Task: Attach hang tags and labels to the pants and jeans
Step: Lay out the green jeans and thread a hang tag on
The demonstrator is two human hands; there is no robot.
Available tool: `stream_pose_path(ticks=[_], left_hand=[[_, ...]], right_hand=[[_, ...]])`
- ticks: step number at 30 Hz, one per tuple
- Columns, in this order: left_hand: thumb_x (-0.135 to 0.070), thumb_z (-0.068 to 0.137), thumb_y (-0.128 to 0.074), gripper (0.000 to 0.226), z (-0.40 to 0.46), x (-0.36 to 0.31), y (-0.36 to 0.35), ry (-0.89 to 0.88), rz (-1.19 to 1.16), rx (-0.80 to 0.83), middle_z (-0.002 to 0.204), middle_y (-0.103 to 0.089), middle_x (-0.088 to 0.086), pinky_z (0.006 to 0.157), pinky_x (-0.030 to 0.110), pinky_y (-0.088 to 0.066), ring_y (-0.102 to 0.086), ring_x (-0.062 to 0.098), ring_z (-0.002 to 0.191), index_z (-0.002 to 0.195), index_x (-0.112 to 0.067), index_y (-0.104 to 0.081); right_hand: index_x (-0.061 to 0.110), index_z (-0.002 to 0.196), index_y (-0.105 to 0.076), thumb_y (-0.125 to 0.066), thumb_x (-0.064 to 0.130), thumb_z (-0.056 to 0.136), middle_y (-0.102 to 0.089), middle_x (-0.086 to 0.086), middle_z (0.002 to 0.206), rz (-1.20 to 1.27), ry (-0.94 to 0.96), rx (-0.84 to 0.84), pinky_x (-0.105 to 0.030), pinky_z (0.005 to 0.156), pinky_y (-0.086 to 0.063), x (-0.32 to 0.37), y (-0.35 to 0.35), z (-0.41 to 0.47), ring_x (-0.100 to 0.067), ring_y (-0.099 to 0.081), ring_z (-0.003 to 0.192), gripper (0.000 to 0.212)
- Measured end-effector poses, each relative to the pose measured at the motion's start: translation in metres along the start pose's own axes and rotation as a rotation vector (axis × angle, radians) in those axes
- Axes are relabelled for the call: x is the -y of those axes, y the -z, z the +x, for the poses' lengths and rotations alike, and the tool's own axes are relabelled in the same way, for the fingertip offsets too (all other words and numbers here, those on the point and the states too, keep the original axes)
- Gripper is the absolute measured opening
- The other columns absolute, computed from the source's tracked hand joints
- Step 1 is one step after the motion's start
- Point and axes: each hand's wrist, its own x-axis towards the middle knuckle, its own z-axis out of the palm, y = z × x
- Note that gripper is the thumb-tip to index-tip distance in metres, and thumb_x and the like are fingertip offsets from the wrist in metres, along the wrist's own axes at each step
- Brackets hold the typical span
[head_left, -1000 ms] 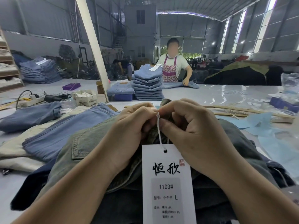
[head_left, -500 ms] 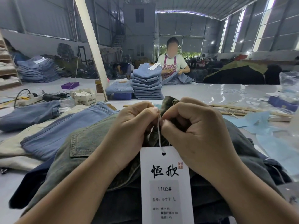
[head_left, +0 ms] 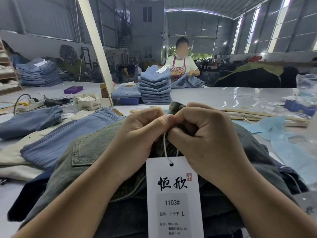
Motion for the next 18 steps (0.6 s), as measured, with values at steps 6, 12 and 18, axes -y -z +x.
stream_pose_path(ticks=[6,12,18], left_hand=[[-0.021,0.085,-0.054,0.030,-0.0002,0.0000,-0.0023,0.037,-0.007,-0.046,0.053,-0.038,-0.005,0.044,0.016,-0.032,-0.034,0.006,0.047,0.056,-0.020,-0.049],[-0.021,0.090,-0.054,0.025,0.0011,0.0041,0.0015,0.150,-0.055,-0.106,0.055,-0.041,0.000,0.042,0.023,-0.034,-0.036,0.014,0.048,0.065,-0.018,-0.050],[-0.029,0.080,-0.057,0.026,-0.0028,0.0060,0.0023,0.028,0.049,-0.216,0.057,-0.051,0.005,0.045,0.025,-0.035,-0.042,0.013,0.047,0.055,-0.023,-0.056]], right_hand=[[0.014,0.055,-0.060,-0.061,0.019,0.068,-0.052,0.008,0.060,0.039,-0.011,0.008,-0.013,0.051,-0.034,0.0010,0.0014,0.0007,-0.005,-0.049,0.058,0.013],[0.012,0.055,-0.060,-0.061,0.013,0.069,-0.047,0.013,0.051,0.152,-0.029,-0.009,-0.010,0.051,-0.033,-0.0013,0.0033,-0.0062,-0.004,-0.046,0.054,0.014],[0.021,0.076,-0.067,-0.074,0.008,0.077,-0.042,0.008,0.053,0.237,-0.047,0.058,-0.012,0.048,-0.034,-0.0047,0.0090,-0.0059,-0.003,-0.039,0.049,0.015]])
